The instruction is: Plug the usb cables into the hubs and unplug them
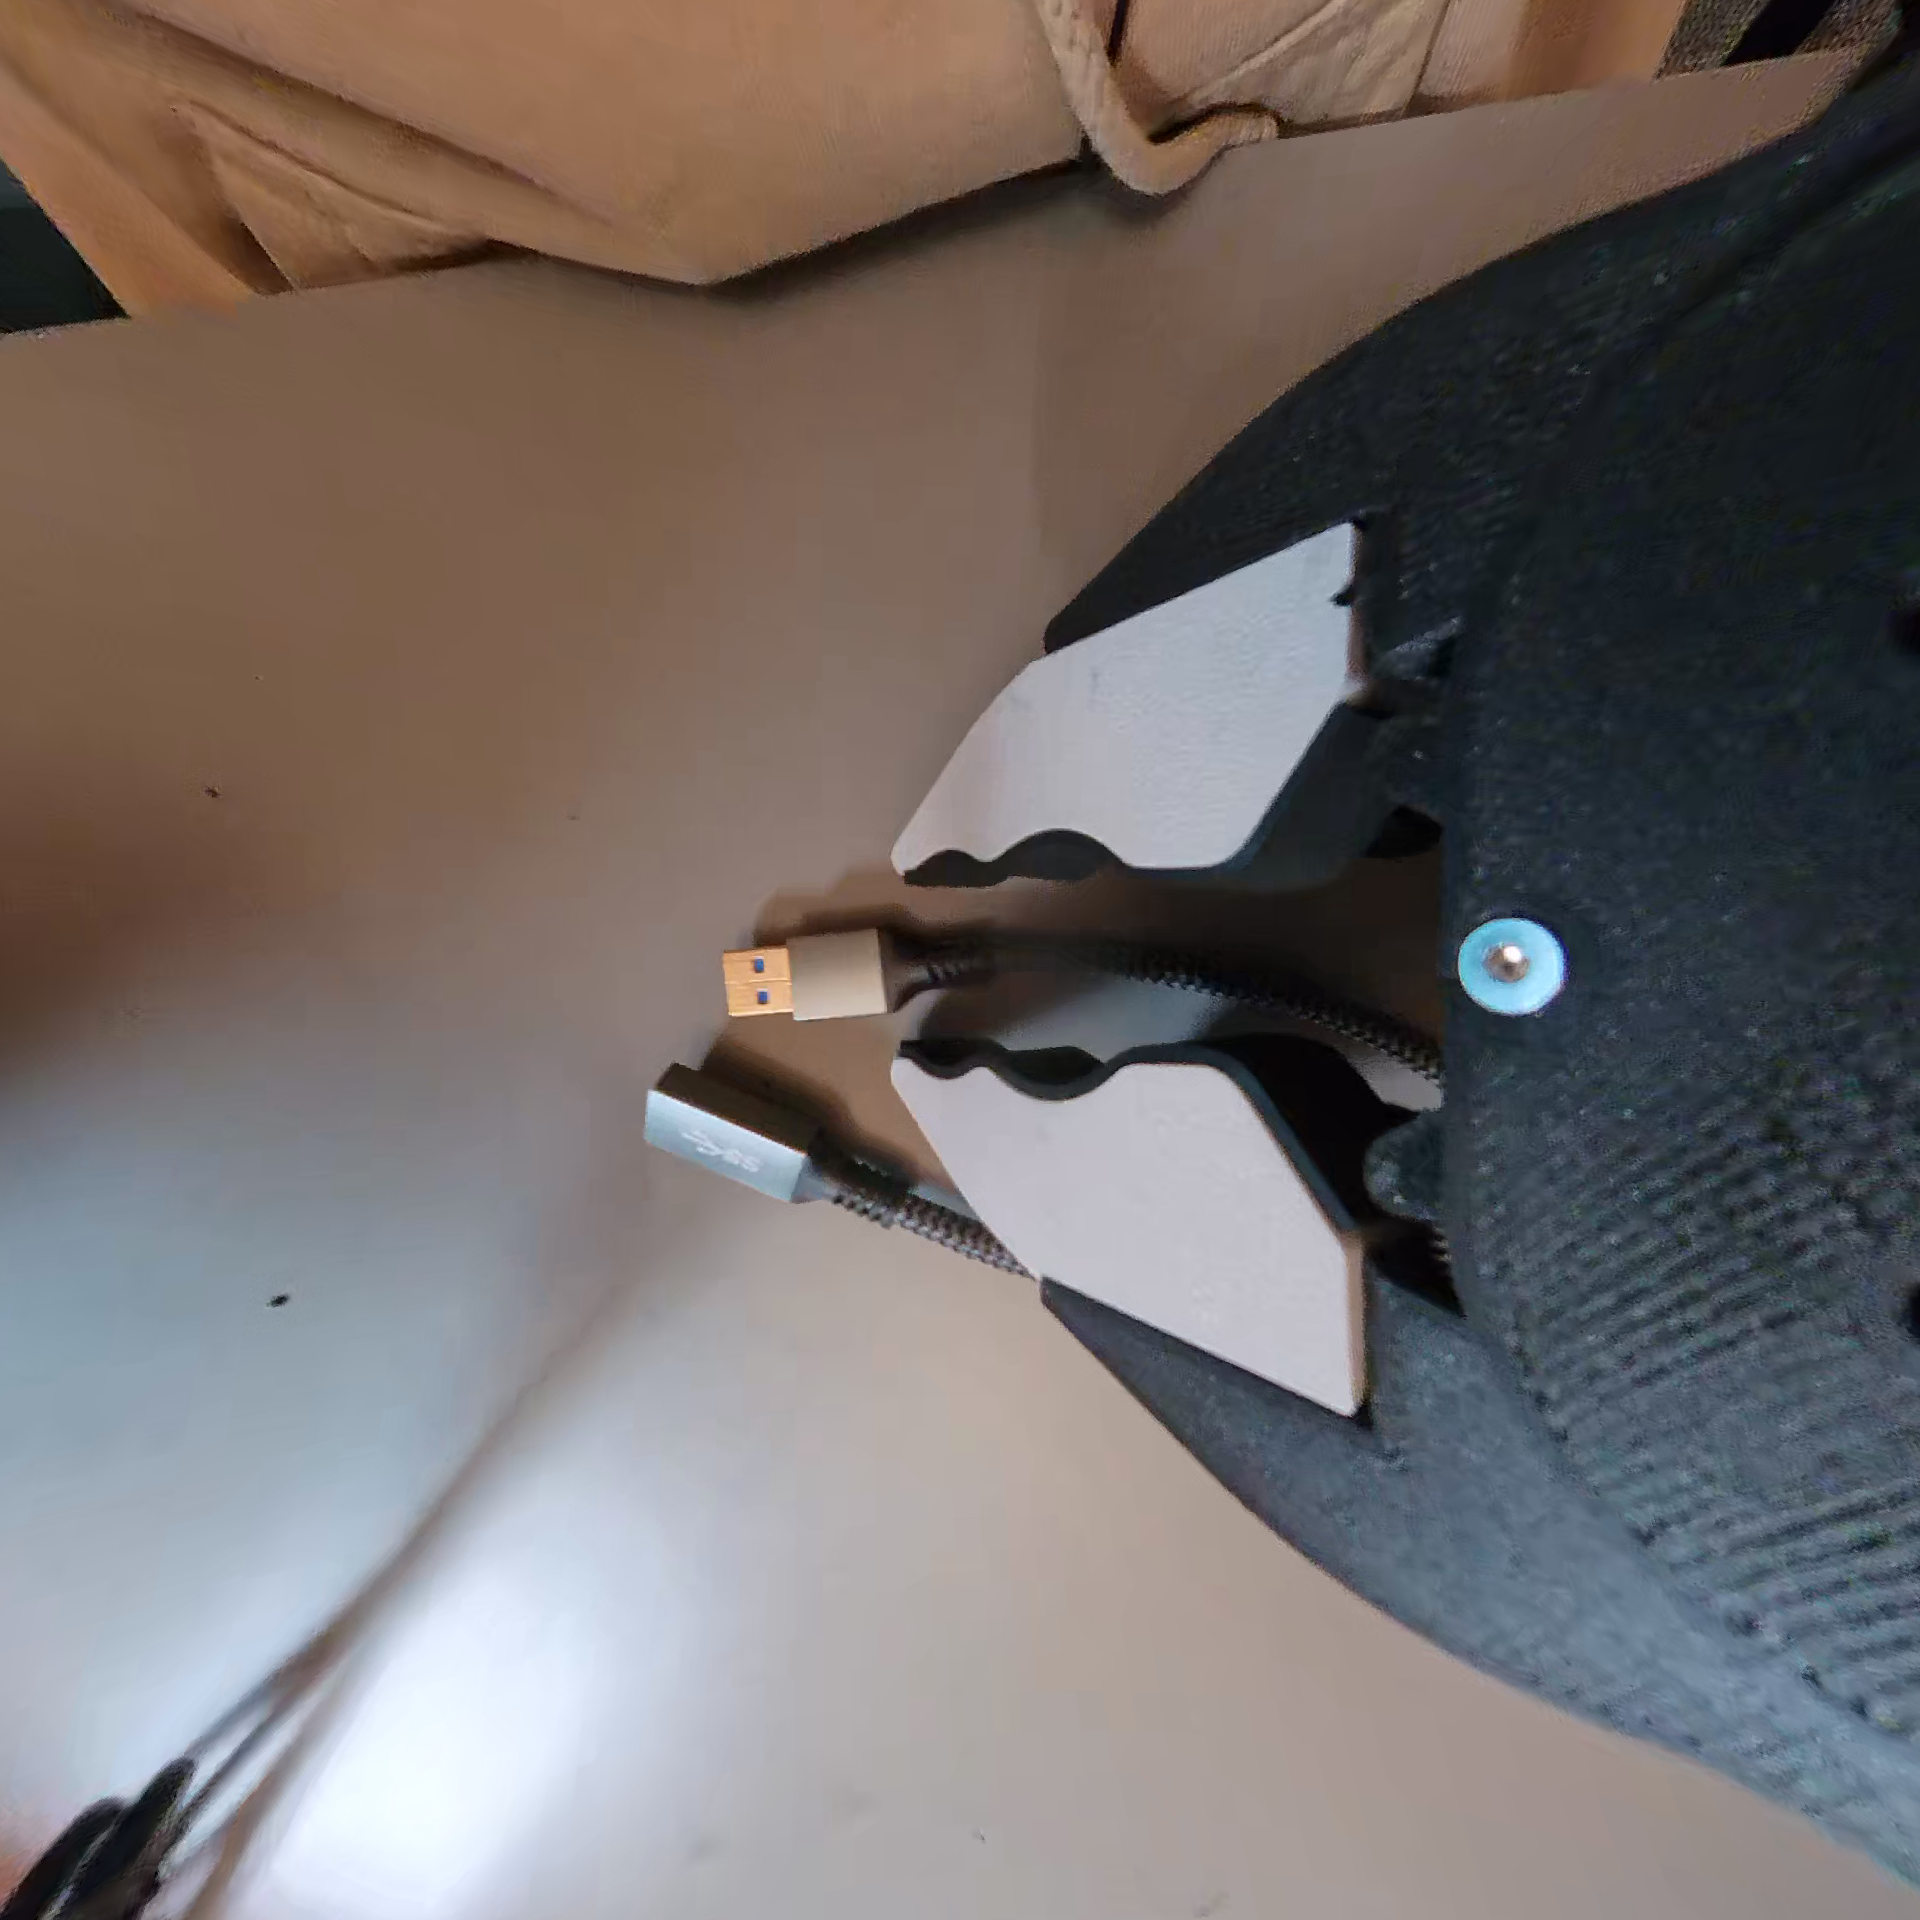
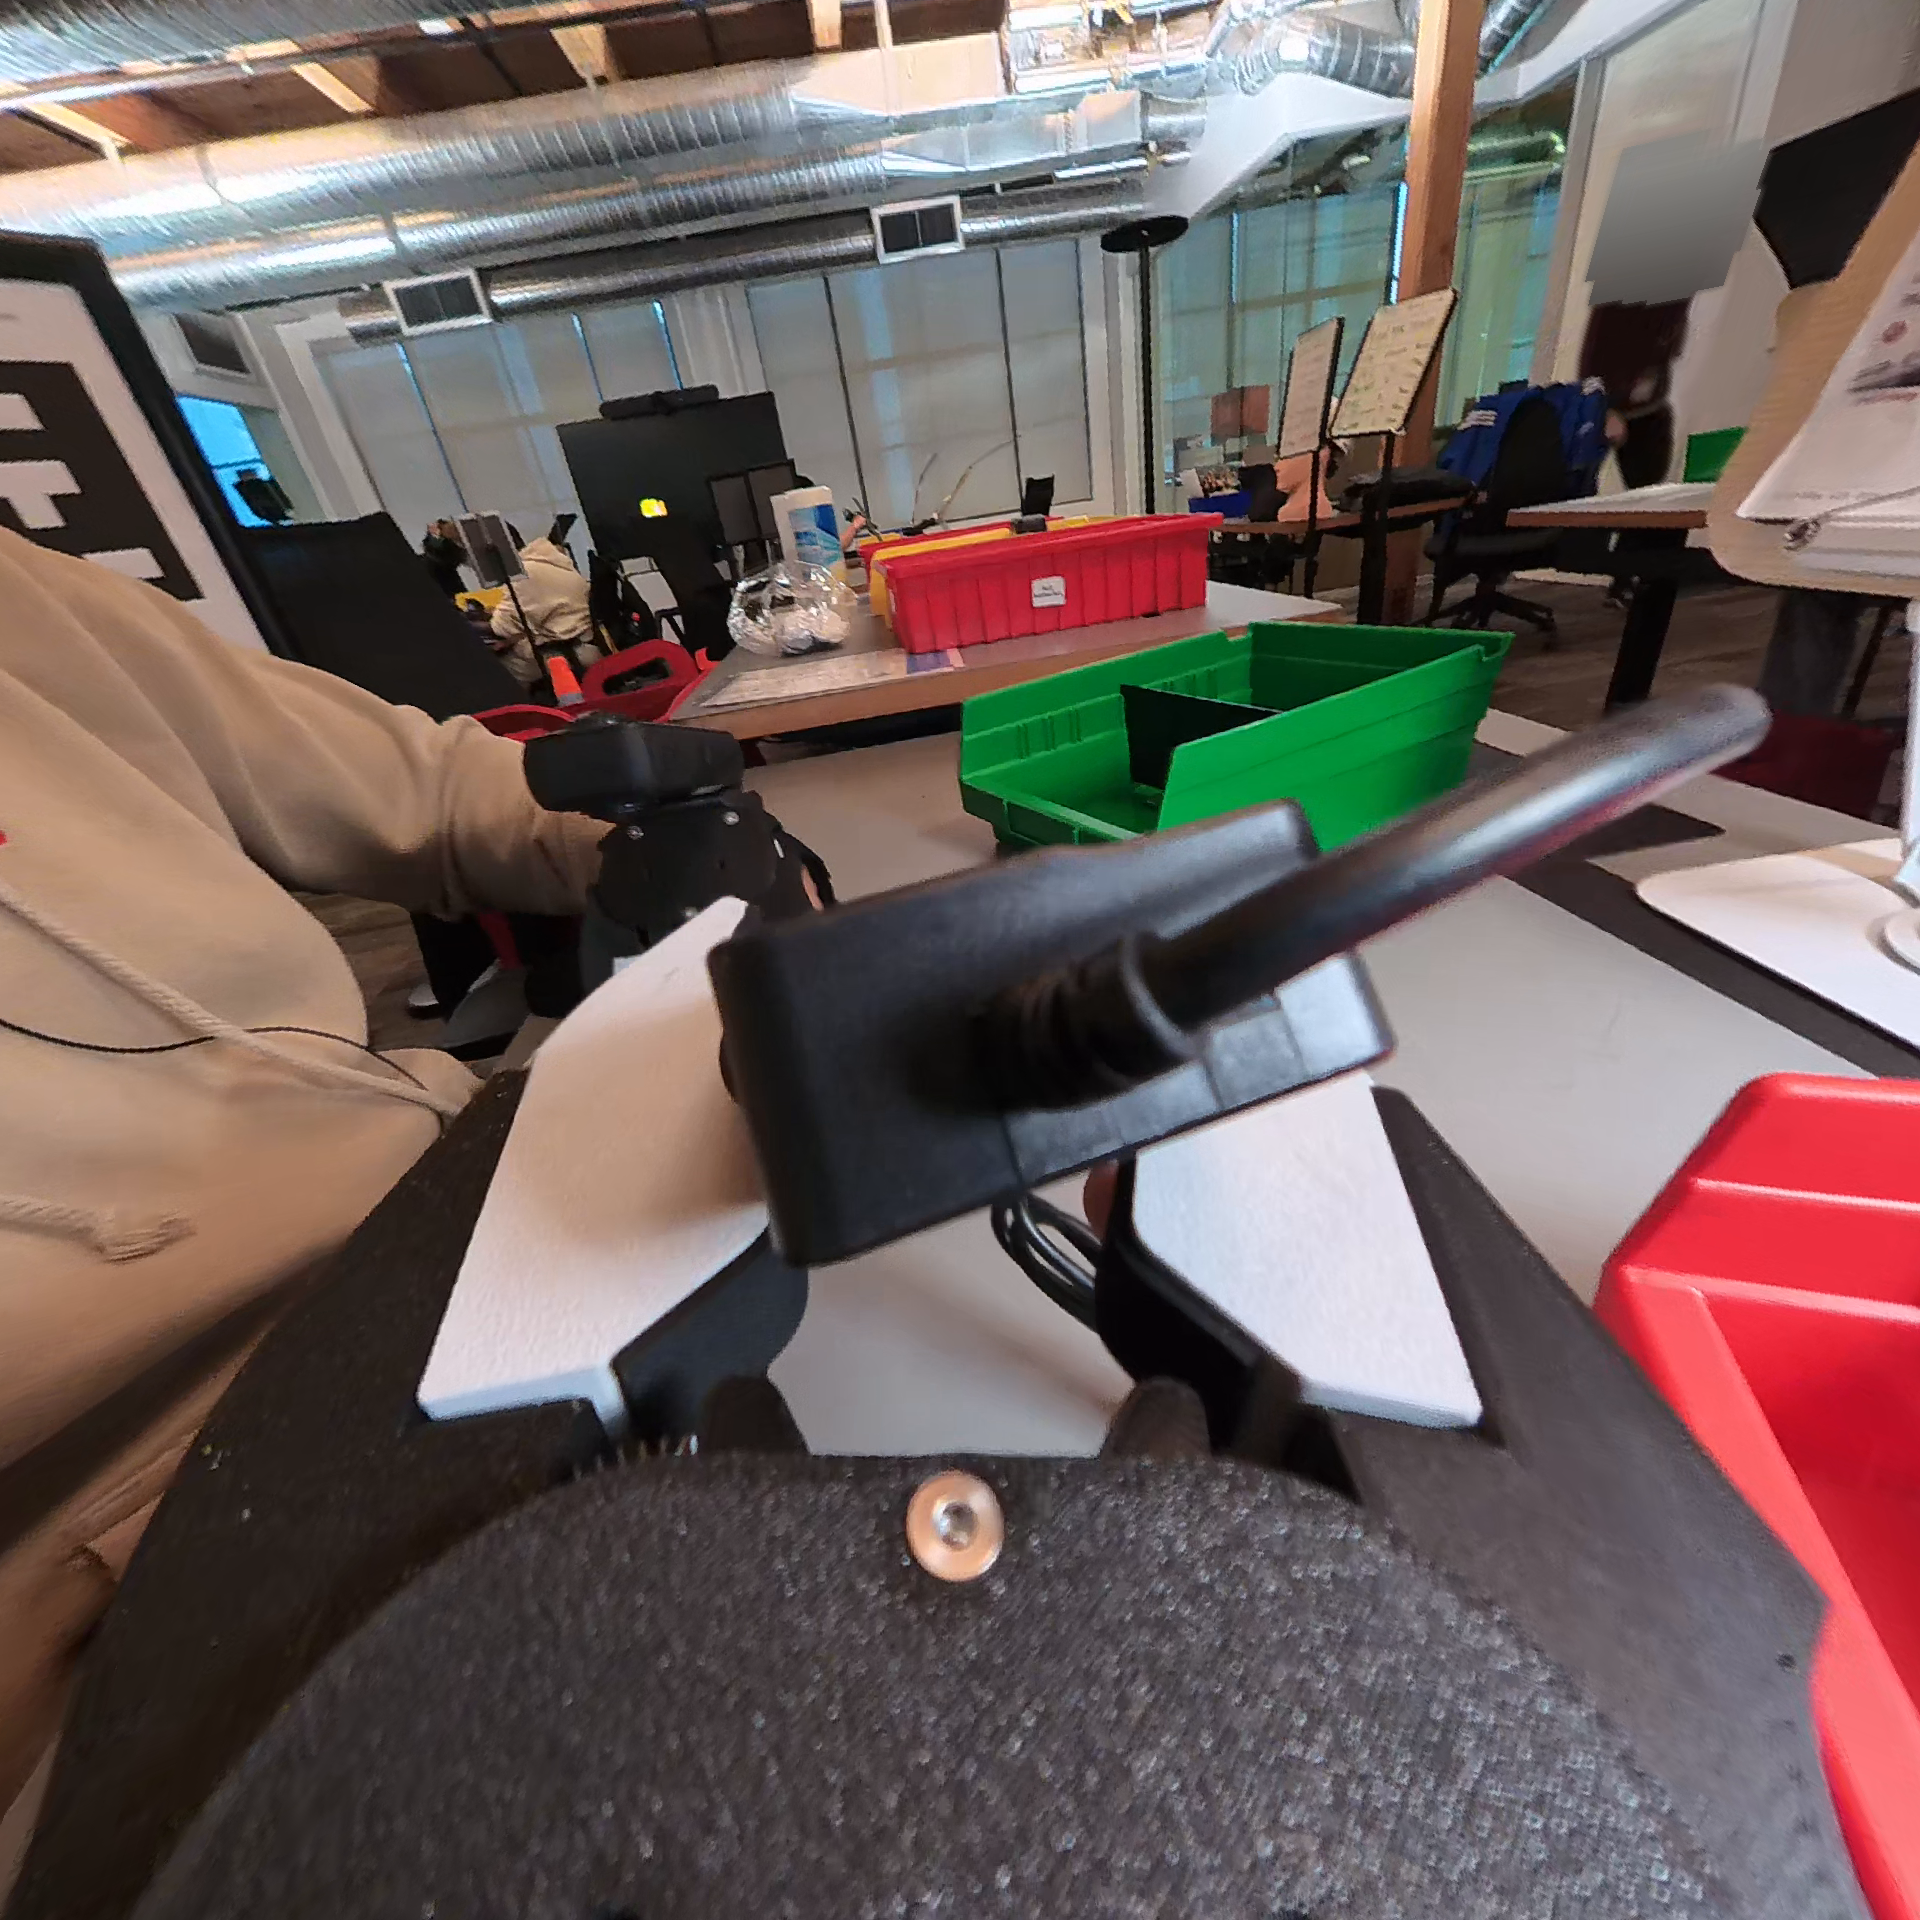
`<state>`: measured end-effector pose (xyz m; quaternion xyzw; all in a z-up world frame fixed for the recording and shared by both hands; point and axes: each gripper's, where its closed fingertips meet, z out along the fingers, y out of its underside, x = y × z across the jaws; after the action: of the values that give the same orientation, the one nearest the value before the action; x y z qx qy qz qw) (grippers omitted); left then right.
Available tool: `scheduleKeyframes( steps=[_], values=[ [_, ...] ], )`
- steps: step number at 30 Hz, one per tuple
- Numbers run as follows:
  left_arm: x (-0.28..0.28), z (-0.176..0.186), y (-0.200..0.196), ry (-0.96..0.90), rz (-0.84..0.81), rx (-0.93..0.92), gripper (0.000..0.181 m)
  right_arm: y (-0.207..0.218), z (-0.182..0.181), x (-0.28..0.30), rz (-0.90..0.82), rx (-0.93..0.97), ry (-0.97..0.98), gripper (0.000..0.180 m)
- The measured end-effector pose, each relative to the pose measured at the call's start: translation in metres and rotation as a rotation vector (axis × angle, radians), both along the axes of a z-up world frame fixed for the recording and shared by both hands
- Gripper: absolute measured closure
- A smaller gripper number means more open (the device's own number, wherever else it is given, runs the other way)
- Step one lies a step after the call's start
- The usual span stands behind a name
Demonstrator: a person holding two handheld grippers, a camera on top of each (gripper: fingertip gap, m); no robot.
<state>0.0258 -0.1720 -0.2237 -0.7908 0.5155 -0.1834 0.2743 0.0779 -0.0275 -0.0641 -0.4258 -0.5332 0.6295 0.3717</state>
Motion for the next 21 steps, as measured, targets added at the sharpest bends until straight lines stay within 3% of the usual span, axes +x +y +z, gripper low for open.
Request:
scheduleKeyframes(
  steps=[4, 11, 17, 21],
  values=[
    [0.001, 0.0, 0.001, -0.017, 0.008, -0.017, 0.165, -0.006, 0.003, 0.003, 0.031, 0.018, 0.028, 0.111],
    [-0.005, 0.009, 0.016, -0.076, 0.081, 0.017, 0.167, -0.01, 0.0, 0.002, 0.042, 0.047, 0.027, 0.111],
    [-0.018, 0.06, 0.033, -0.309, 0.16, 0.075, 0.168, -0.011, -0.005, -0.001, 0.035, 0.068, 0.006, 0.111],
    [-0.018, 0.115, 0.03, -0.594, 0.106, 0.109, 0.169, -0.012, -0.008, -0.003, 0.032, 0.078, -0.006, 0.111]
  ],
)
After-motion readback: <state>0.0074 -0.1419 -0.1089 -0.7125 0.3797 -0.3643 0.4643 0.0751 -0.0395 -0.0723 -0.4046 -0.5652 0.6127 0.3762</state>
